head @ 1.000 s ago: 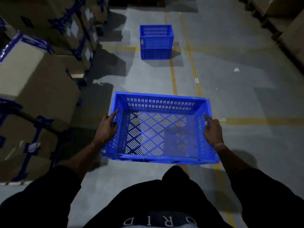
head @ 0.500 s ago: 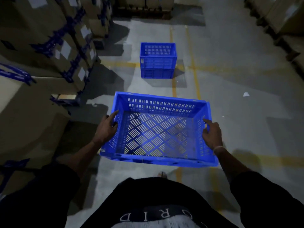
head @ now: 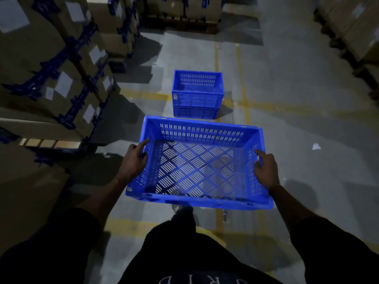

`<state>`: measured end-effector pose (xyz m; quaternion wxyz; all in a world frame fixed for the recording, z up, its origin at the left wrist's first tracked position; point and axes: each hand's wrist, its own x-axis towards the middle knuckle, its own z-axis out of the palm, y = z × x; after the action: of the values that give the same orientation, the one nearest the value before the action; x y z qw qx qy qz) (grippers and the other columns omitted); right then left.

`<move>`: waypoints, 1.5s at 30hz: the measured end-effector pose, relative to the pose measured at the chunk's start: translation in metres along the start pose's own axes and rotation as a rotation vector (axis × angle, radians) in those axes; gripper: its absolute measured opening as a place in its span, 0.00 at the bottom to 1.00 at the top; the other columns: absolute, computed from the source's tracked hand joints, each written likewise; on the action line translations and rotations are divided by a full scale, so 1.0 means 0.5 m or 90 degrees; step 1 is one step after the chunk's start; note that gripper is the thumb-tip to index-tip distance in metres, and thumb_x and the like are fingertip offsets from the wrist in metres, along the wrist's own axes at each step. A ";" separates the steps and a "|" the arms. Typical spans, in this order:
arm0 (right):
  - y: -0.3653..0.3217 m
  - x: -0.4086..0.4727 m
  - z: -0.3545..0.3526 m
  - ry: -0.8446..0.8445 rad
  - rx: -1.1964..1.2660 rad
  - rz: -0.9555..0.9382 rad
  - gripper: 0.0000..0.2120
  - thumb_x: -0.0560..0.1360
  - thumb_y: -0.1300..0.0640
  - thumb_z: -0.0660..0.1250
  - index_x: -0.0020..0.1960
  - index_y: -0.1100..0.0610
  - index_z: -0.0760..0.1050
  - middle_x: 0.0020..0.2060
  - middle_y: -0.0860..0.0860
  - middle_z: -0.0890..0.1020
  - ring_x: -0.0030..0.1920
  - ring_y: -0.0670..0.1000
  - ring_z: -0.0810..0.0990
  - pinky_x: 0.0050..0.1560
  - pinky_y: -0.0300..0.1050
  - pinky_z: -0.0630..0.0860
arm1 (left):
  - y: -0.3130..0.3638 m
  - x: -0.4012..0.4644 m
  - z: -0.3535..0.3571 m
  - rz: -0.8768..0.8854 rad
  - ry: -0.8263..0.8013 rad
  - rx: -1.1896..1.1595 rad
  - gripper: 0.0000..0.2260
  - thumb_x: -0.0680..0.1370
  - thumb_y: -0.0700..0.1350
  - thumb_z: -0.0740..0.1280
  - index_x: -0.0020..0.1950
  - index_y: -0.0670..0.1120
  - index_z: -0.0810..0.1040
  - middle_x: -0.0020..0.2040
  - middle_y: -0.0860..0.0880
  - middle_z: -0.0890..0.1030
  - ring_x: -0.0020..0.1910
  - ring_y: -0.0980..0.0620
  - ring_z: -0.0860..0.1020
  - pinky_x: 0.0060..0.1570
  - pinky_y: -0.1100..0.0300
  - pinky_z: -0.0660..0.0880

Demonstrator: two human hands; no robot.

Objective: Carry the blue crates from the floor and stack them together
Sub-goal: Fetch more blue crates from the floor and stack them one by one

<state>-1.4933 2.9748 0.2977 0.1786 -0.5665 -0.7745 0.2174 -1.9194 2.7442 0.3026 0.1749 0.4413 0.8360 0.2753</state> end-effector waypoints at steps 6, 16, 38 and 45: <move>-0.050 0.280 0.069 -0.006 0.014 0.010 0.23 0.73 0.68 0.62 0.68 0.61 0.75 0.44 0.63 0.72 0.42 0.61 0.74 0.49 0.48 0.68 | -0.002 0.291 0.002 -0.011 -0.019 -0.013 0.28 0.81 0.45 0.66 0.79 0.61 0.63 0.59 0.46 0.73 0.47 0.49 0.78 0.51 0.51 0.77; -0.119 0.686 0.141 0.034 0.042 0.002 0.26 0.70 0.74 0.62 0.66 0.61 0.77 0.48 0.64 0.75 0.47 0.64 0.77 0.54 0.45 0.70 | 0.033 0.707 -0.020 -0.010 -0.041 0.014 0.27 0.82 0.44 0.63 0.80 0.57 0.61 0.59 0.43 0.70 0.45 0.49 0.74 0.51 0.51 0.75; -0.142 1.637 0.373 -0.090 0.080 0.061 0.41 0.73 0.74 0.57 0.81 0.51 0.51 0.65 0.64 0.68 0.50 0.67 0.75 0.48 0.54 0.74 | 0.097 1.613 0.188 -0.100 -0.104 0.016 0.41 0.75 0.34 0.63 0.83 0.48 0.46 0.62 0.30 0.74 0.60 0.33 0.73 0.58 0.43 0.72; -0.102 1.858 0.544 -0.100 0.037 0.092 0.39 0.72 0.72 0.59 0.81 0.55 0.53 0.66 0.66 0.69 0.59 0.67 0.73 0.53 0.53 0.72 | -0.025 1.862 0.317 -0.107 -0.145 0.023 0.40 0.72 0.45 0.59 0.83 0.53 0.46 0.53 0.31 0.77 0.50 0.32 0.78 0.49 0.41 0.78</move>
<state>-1.9497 3.8121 0.1243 0.1175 -0.5968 -0.7365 0.2959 -2.3544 3.5635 0.1242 0.2829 0.4011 0.8496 0.1931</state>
